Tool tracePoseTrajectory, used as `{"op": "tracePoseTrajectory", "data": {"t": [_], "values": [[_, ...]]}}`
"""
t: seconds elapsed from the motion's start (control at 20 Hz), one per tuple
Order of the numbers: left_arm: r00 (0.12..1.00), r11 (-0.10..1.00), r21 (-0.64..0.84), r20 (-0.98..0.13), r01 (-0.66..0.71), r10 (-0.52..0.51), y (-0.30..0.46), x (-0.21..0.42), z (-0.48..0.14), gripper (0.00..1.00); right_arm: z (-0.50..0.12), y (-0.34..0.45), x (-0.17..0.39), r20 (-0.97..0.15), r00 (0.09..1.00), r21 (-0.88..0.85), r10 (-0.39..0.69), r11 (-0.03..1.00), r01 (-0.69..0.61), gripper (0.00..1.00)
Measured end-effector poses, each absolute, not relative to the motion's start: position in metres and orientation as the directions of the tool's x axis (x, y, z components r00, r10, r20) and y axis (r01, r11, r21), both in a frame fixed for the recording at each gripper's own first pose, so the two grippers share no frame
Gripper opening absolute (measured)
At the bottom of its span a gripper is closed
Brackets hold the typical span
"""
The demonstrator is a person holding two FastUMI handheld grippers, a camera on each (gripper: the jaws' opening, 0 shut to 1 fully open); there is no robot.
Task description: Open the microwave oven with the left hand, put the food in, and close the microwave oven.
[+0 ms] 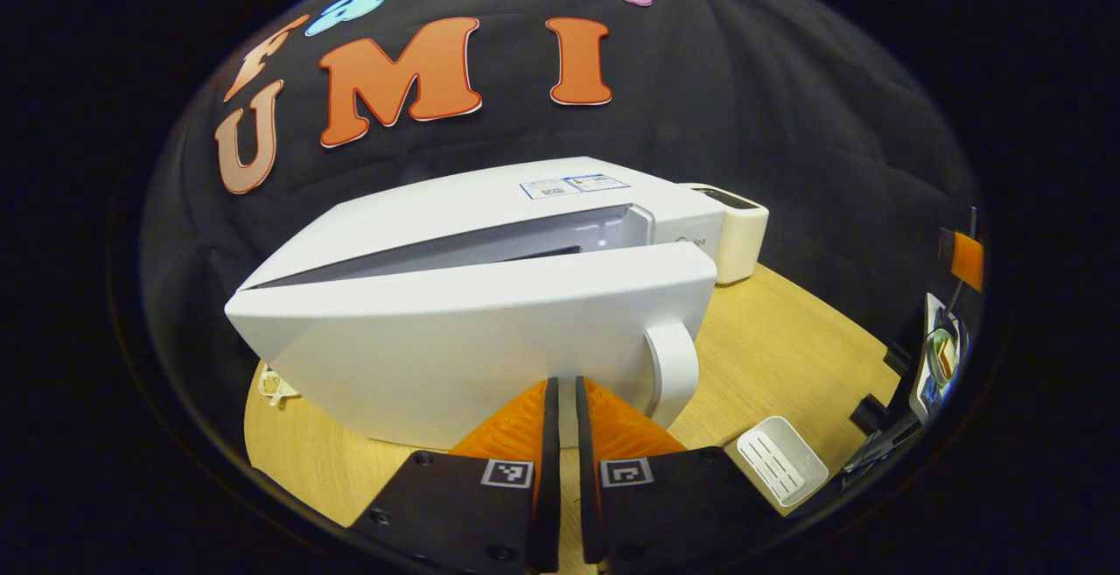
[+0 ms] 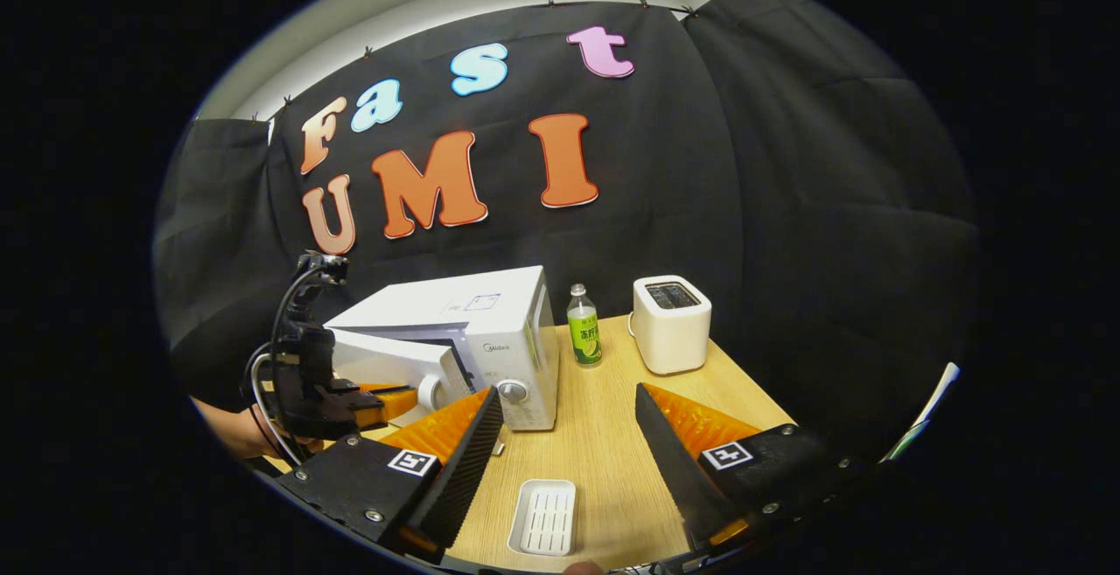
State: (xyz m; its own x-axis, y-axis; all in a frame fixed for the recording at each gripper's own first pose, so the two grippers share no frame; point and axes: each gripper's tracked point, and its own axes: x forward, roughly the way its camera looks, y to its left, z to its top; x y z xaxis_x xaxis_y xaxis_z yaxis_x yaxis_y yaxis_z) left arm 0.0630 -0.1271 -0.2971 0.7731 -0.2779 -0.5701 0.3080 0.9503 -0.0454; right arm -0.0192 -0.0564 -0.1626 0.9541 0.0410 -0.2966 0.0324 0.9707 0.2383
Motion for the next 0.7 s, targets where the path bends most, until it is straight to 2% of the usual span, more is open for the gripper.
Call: {"op": "tracePoseTrajectory", "data": {"t": [0.15,0.2,0.25,0.3,0.4,0.45,0.55,0.6,0.7], "values": [[0.797,0.964,-0.037,-0.555,0.263,-0.239,-0.124,0.087,-0.297,0.14,-0.162,-0.056,-0.018,-0.288,0.957,0.228,0.043,0.973,0.025,0.94],[0.802,0.969,-0.044,-0.553,0.243,-0.226,-0.123,0.092,-0.297,0.06,-0.163,-0.056,-0.017,-0.290,0.956,0.223,0.040,0.975,0.027,0.94],[0.802,0.973,-0.053,-0.556,0.227,-0.218,-0.122,0.098,-0.298,0.12,-0.164,-0.055,-0.018,-0.291,0.956,0.222,0.042,0.975,0.025,0.94],[0.789,0.973,-0.085,-0.572,0.215,-0.225,-0.126,0.097,-0.304,0.12,-0.164,-0.055,-0.018,-0.293,0.955,0.221,0.044,0.975,0.023,0.94],[0.780,0.972,-0.110,-0.580,0.208,-0.233,-0.131,0.095,-0.312,0.05,-0.167,-0.055,-0.020,-0.296,0.954,0.215,0.045,0.976,0.020,0.94],[0.788,0.974,-0.111,-0.573,0.199,-0.226,-0.131,0.097,-0.313,0.17,-0.169,-0.057,-0.020,-0.299,0.953,0.212,0.044,0.977,0.022,0.94],[0.802,0.976,-0.129,-0.556,0.173,-0.216,-0.132,0.100,-0.311,0.00,-0.170,-0.059,-0.021,-0.301,0.953,0.216,0.043,0.976,0.024,0.94],[0.805,0.976,-0.144,-0.553,0.165,-0.217,-0.133,0.099,-0.311,0.06,-0.171,-0.060,-0.021,-0.300,0.953,0.219,0.044,0.975,0.025,0.94],[0.804,0.974,-0.158,-0.551,0.164,-0.225,-0.135,0.100,-0.314,0.06,-0.174,-0.061,-0.020,-0.308,0.950,0.225,0.045,0.974,0.027,0.94]]}}
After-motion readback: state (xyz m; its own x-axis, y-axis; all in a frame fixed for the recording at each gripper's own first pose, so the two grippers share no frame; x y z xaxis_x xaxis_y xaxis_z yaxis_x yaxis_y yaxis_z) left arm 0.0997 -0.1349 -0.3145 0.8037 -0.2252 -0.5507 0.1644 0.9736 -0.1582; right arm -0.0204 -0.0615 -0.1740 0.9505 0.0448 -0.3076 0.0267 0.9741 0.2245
